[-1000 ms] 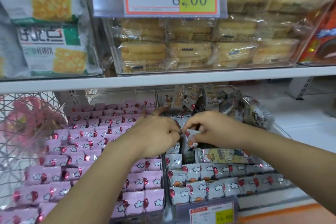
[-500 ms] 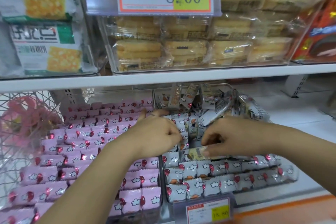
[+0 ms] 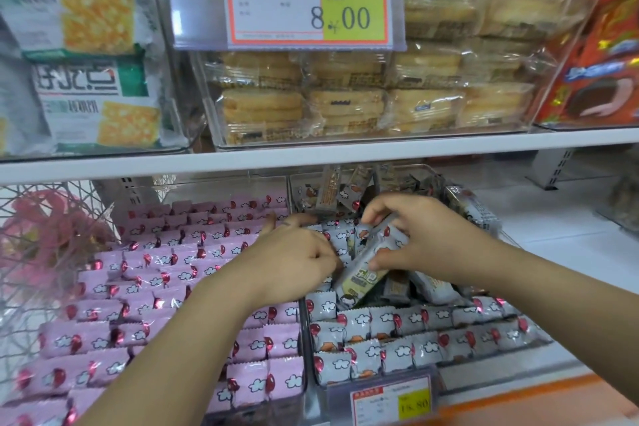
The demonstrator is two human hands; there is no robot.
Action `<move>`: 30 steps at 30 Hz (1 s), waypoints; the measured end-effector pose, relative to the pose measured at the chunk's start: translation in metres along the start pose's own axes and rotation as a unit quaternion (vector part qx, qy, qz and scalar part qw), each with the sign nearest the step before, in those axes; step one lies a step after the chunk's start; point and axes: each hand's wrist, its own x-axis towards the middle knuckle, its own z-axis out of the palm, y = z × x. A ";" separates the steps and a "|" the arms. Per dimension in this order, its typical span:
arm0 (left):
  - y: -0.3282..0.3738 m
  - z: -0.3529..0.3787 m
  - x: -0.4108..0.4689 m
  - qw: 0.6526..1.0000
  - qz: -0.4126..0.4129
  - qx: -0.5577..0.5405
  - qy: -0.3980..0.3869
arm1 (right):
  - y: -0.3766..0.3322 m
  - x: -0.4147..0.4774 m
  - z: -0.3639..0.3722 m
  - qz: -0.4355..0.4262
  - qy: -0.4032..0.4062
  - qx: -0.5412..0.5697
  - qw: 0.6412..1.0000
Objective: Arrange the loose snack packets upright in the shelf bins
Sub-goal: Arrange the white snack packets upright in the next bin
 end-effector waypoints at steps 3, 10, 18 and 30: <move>-0.002 0.001 0.001 1.000 -0.001 -0.001 -0.004 | -0.002 -0.001 0.003 0.010 -0.008 0.021 1.000; -0.005 0.002 0.002 1.000 0.007 -0.005 -0.011 | 0.000 0.001 0.030 -0.001 -0.051 0.003 0.999; -0.002 0.000 -0.001 1.000 -0.001 -0.016 -0.006 | 0.005 -0.001 0.027 0.025 -0.070 0.013 0.997; 0.006 -0.007 -0.007 1.000 0.004 -0.003 0.004 | -0.001 -0.030 0.000 0.059 0.003 0.153 0.986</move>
